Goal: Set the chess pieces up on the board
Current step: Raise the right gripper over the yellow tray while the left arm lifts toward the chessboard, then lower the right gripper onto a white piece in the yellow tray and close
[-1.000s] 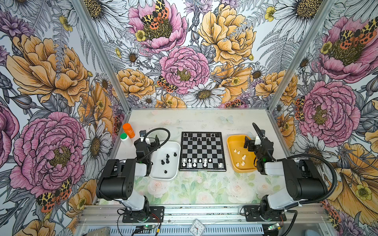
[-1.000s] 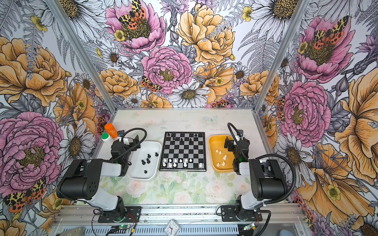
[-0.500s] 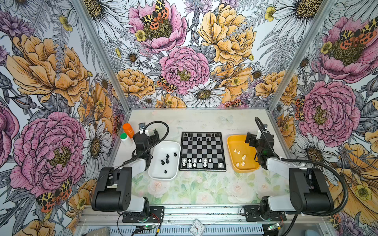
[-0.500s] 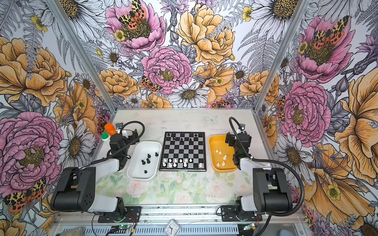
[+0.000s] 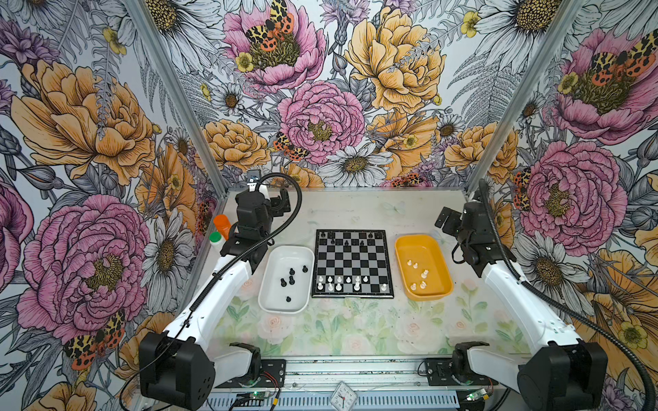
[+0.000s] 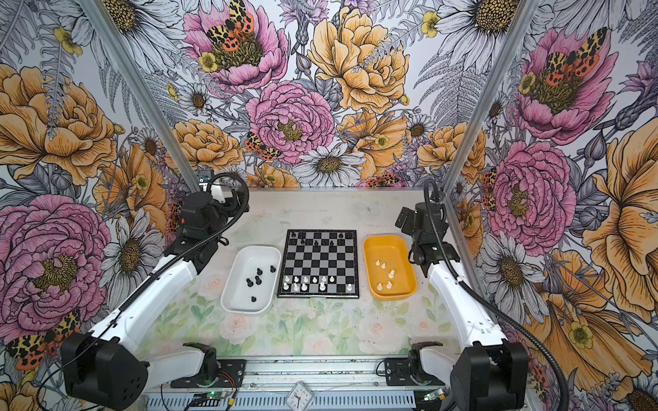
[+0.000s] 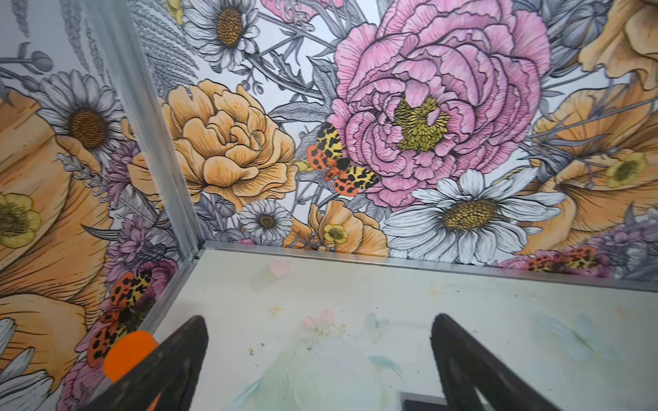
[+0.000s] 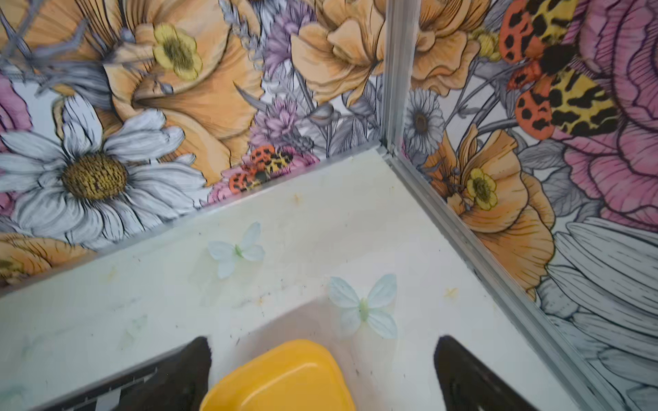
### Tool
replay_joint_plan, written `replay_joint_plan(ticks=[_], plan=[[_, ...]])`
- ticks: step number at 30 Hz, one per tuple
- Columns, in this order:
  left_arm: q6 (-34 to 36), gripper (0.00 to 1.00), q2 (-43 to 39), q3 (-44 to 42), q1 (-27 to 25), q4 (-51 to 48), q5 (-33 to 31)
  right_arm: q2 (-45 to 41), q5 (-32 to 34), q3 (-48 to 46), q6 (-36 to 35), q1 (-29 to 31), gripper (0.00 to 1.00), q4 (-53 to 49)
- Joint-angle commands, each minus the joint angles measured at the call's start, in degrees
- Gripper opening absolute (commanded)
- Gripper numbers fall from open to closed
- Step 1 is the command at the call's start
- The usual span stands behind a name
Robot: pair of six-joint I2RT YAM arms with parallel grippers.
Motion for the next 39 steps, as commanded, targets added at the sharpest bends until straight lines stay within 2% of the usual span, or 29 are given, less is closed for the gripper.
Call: replay_joint_plan(ticks=[1, 6, 11, 13, 15, 20, 26, 30, 39], plan=[[-2.64, 0.99, 1.96, 4.74, -5.05, -6.66, -3.87, 5.13, 8.78, 10.62, 0.05, 3.81, 1.0, -18.62], [-3.7, 0.99, 4.43, 8.45, -12.64, -8.18, -5.64, 3.22, 6.88, 11.28, 2.6, 6.39, 0.99, -21.73], [-5.12, 0.99, 7.33, 9.24, -18.74, -8.61, -6.79, 3.36, 5.98, 8.99, 5.1, 8.41, 0.85, -25.09], [-5.54, 0.99, 8.65, 9.16, -20.24, -9.06, -6.83, 3.74, 4.24, 7.93, 5.5, 8.99, 0.73, -26.36], [-6.21, 0.99, 9.58, 9.24, -21.38, -9.6, -6.8, 3.55, 2.88, 6.72, 6.31, 9.21, 0.71, -27.41], [-8.92, 0.99, 10.34, 9.32, -21.94, -9.72, -4.71, 0.5, -0.81, 1.19, 9.08, 9.23, 0.55, -28.13], [-10.11, 0.99, 11.32, 9.53, -23.09, -9.63, -1.32, -1.07, -5.79, -4.75, 12.77, 9.23, 0.49, -28.2], [-9.03, 0.99, 11.68, 9.61, -24.88, -9.55, -1.04, -0.63, -7.48, -6.4, 13.74, 9.23, 0.39, -28.06], [-8.65, 0.99, 12.29, 9.53, -27.89, -9.62, -1.39, 3.39, -8.53, -6.12, 12.68, 8.79, 0.36, -27.79]])
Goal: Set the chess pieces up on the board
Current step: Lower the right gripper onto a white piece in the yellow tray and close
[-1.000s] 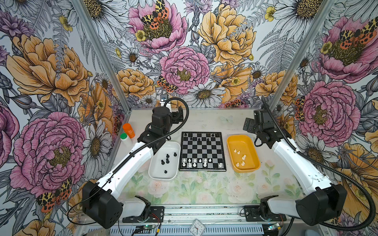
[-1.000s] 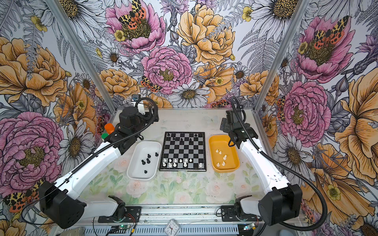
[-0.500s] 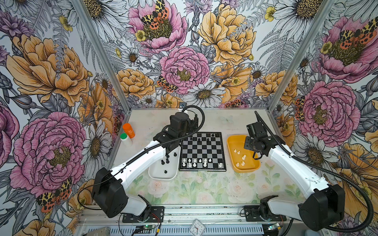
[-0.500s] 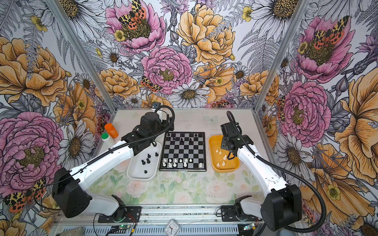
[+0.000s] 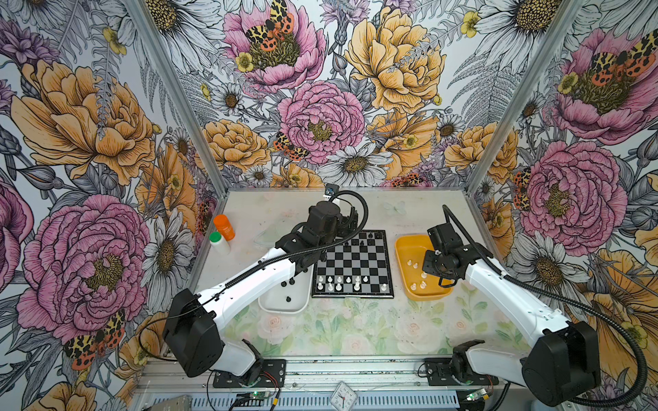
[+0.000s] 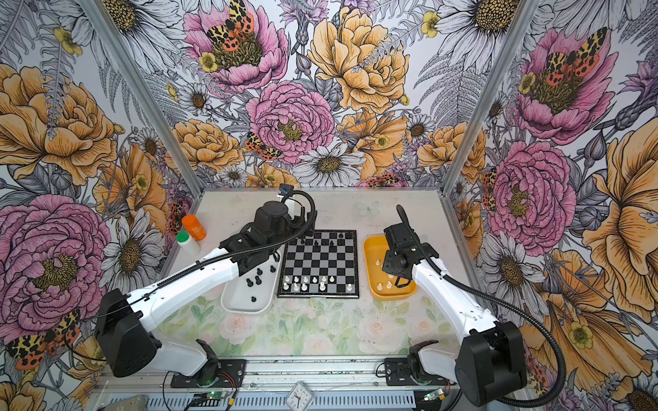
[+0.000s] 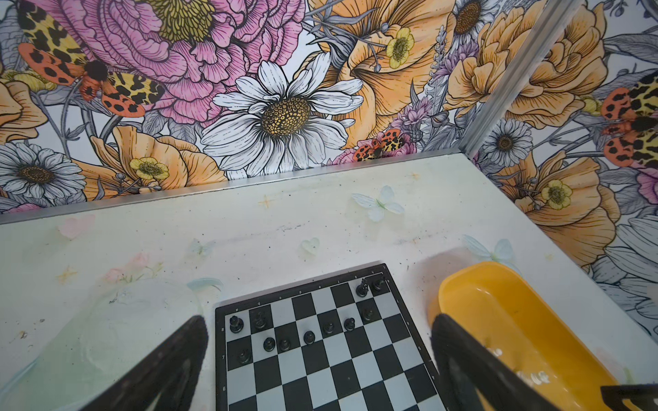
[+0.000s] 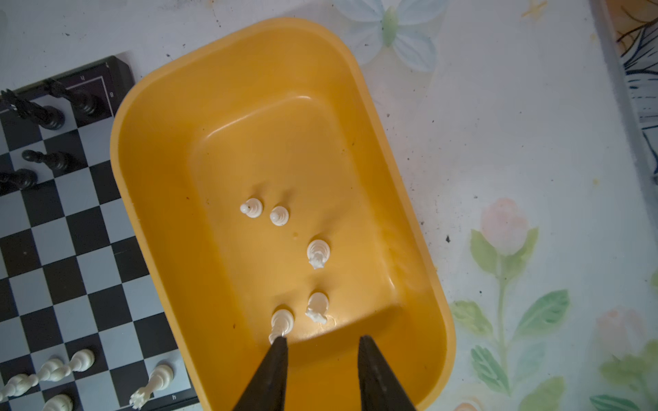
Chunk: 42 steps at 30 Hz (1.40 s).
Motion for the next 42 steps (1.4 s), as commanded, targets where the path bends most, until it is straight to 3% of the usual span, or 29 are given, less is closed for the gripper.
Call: replay_joint_plan(ticks=[1, 25, 38, 42], plan=[[0.18, 0.99, 0.45, 1.27, -0.87, 0.1, 0.94, 2.17, -1.37, 0.14, 0.21, -0.27, 0.37, 0.82], [1.95, 0.99, 1.2, 2.33, -1.98, 0.19, 0.1, 15.19, -10.12, 2.98, -4.02, -7.44, 0.29, 6.75], [3.85, 0.99, 3.28, 4.79, -2.02, -0.28, 0.03, 17.57, -11.16, 4.22, -4.81, -8.44, 0.28, 6.75], [5.21, 0.99, 3.29, 4.96, -1.96, -0.43, -1.76, 17.49, -11.12, 4.1, -4.94, -8.64, 0.33, 6.75]])
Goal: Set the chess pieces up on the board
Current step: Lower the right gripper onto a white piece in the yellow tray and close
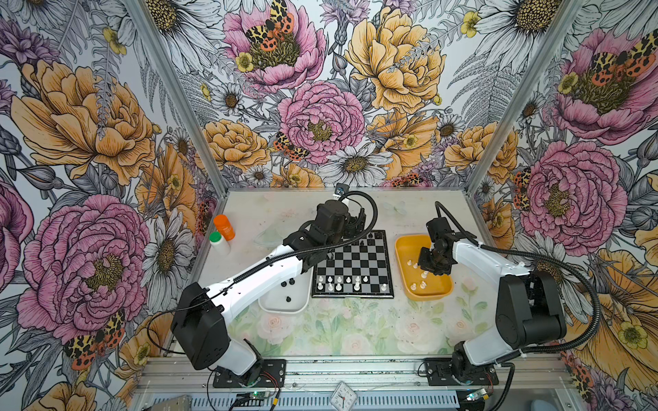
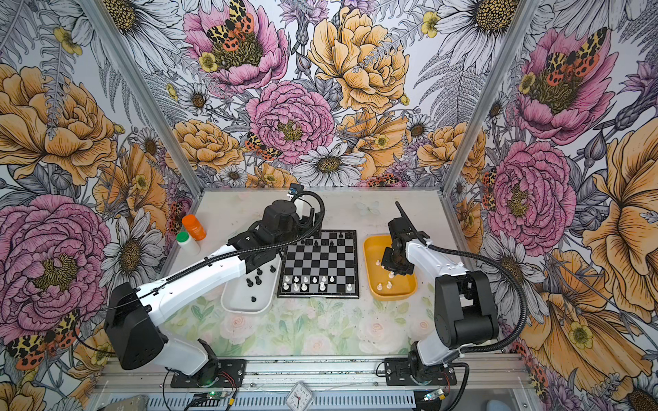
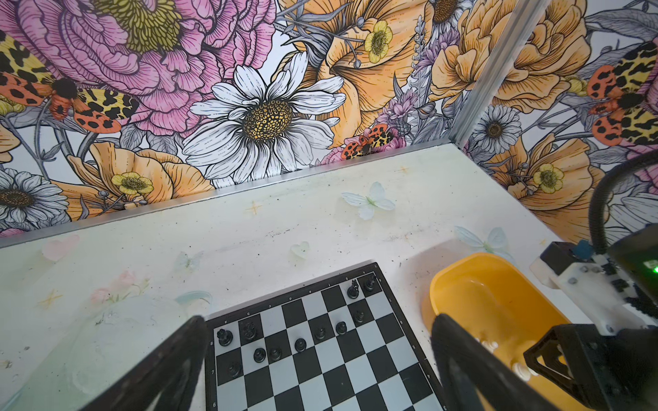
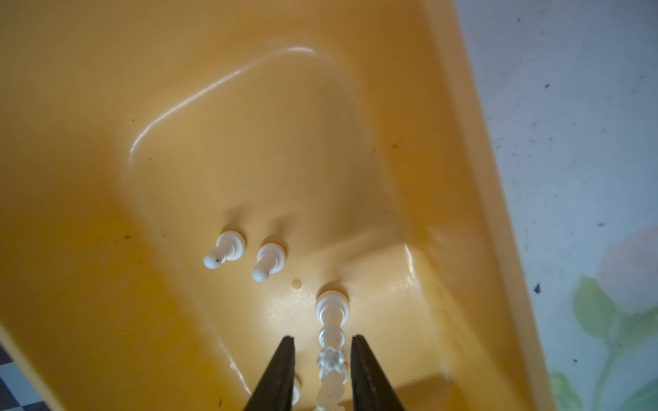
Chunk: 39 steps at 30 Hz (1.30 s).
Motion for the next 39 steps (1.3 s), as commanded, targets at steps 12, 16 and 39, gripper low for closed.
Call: replay_joint_plan(ticks=[12, 16, 39], plan=[[1.88, 0.99, 0.59, 1.98, -0.24, -0.3, -1.75, 1.18, -0.82, 0.89, -1.52, -0.52, 0.35, 0.78], [1.79, 0.99, 0.31, 1.75, -0.25, -0.3, -2.31, 1.74, -1.07, 0.89, -1.65, -0.58, 0.33, 0.86], [2.32, 0.99, 0.35, 1.79, -0.25, -0.38, -3.46, 3.4, -1.22, 1.17, -2.45, -0.88, 0.26, 1.31]])
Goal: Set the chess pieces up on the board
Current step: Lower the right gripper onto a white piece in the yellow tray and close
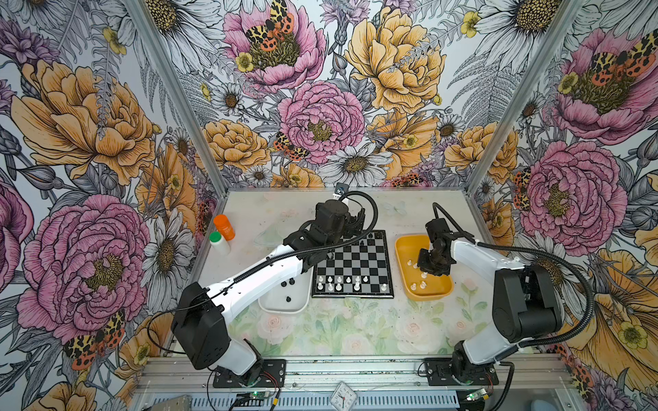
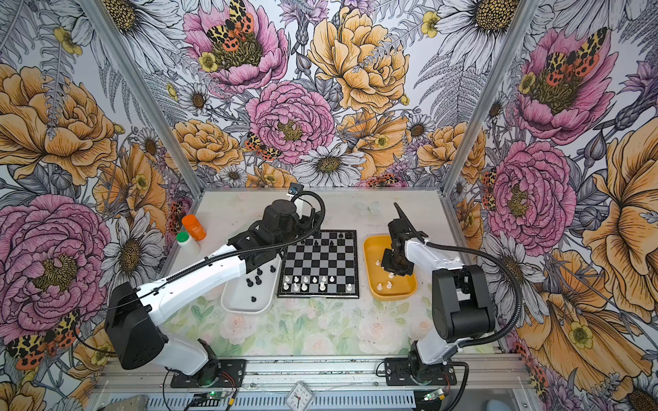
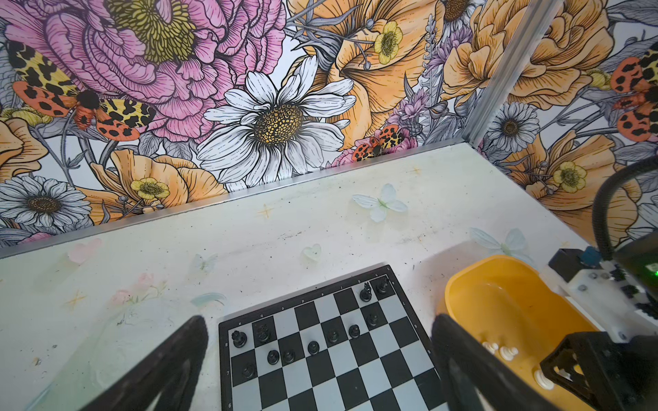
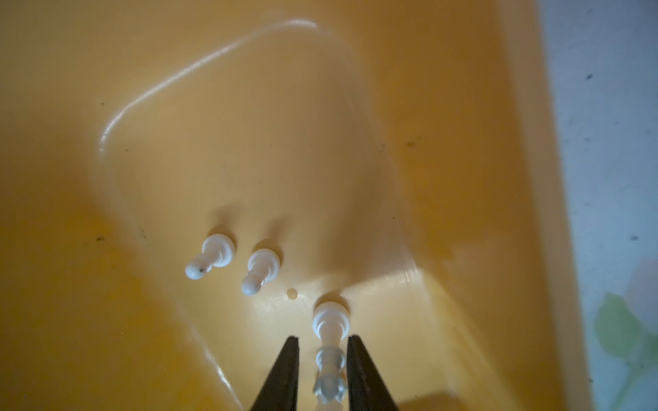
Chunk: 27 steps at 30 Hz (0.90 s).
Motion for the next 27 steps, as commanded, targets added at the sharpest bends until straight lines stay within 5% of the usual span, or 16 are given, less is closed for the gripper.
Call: replay_joint_plan(ticks=[1, 27], plan=[[1.03, 0.99, 0.23, 1.62, -0.12, -0.38, -1.62, 0.64, -0.13, 1.17, -0.69, -0.46, 0.26, 0.65], [2.83, 0.99, -0.71, 0.99, 1.77, -0.56, -1.65, -0.22, -0.38, 3.17, -1.25, -0.68, 0.14, -1.17]])
